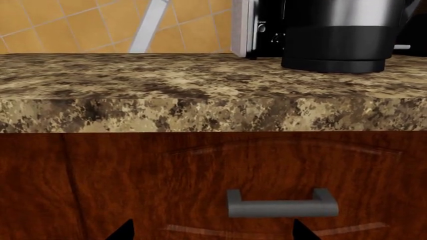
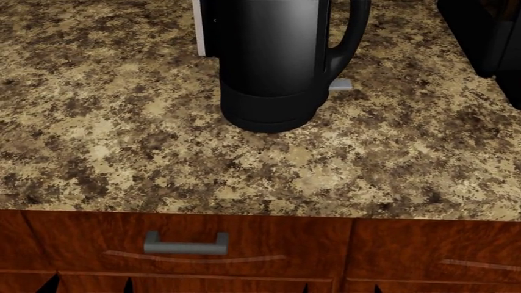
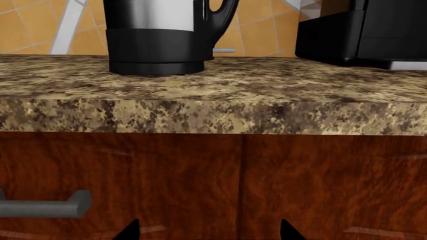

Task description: Close the lid of the electric kettle.

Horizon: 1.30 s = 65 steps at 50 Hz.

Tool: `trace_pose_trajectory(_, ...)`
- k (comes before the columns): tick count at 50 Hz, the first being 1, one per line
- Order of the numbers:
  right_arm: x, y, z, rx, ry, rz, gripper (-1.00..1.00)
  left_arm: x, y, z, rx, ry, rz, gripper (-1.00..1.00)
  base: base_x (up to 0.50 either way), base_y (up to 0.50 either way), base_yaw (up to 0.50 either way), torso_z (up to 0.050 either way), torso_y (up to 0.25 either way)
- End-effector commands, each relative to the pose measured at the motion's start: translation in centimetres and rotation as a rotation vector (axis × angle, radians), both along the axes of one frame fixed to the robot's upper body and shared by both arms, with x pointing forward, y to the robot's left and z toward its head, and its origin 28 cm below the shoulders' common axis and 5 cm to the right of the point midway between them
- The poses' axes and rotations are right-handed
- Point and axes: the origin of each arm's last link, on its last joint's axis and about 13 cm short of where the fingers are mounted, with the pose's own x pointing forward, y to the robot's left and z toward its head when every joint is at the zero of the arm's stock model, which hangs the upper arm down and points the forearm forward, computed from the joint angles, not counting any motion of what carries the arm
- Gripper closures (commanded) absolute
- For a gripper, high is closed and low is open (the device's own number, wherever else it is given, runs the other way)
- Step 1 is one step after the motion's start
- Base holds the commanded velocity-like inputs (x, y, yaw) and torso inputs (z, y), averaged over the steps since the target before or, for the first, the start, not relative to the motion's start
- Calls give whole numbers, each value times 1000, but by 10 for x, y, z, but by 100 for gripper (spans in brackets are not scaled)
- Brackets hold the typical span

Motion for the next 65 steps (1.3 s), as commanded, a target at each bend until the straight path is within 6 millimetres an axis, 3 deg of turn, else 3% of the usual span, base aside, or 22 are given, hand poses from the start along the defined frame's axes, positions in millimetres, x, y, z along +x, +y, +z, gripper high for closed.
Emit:
trace_pose_trajectory(1,0,-1,0,6,3,-6,-100,-1,0,3,-18,-14,-2,-100,0,0,0,0,0)
trace_pose_trajectory(40,-2,0,1,3,8,-9,-100,-2,0,1,-1,-9,-3,-100,0,0,0,46,0)
trace_pose_trajectory(49,1,-4,7,2,8,-22,-100,7,6,8,-51,22,60,-100,0,0,0,28,0)
trace_pose_trajectory(52,-1,-7,28,-65,30,-63,-100,4,14,25,-56,19,72,-100,0,0,0,0,0)
trace_pose_trajectory(59,-16,-13,105,-132,-130,-42,-100,-9,33,98,-71,-102,75,-100,0,0,0,0,0)
trace_pose_trajectory(65,-23,-17,143,-143,-187,-37,-100,-10,39,140,-95,-193,60,-100,0,0,0,0,0)
